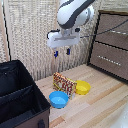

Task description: Locate and clasp the grip of the topmost drawer. Steadily and circumspectly yank the drawer open. Discover and seize the nutrition bar using your clamp. Deposit the nutrition bar in the accessible drawer. Unclench the nutrition bar.

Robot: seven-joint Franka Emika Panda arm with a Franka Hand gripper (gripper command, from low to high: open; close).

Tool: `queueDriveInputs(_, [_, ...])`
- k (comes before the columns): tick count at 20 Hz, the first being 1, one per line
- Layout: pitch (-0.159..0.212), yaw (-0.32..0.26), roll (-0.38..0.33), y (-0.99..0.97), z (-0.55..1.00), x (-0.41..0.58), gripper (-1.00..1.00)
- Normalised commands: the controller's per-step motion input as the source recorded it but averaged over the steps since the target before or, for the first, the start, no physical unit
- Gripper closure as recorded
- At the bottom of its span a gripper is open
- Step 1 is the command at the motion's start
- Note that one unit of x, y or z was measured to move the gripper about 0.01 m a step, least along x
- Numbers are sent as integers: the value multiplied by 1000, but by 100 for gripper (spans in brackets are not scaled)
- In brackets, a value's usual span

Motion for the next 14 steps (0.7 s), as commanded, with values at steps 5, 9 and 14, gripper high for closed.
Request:
queueDriveInputs(5, [0,116,-200,-51,314,-91,-100])
queueDriveInputs(9, [7,111,-216,-46,554,-6,-100])
queueDriveInputs(14, [6,88,-241,-84,466,0,-100])
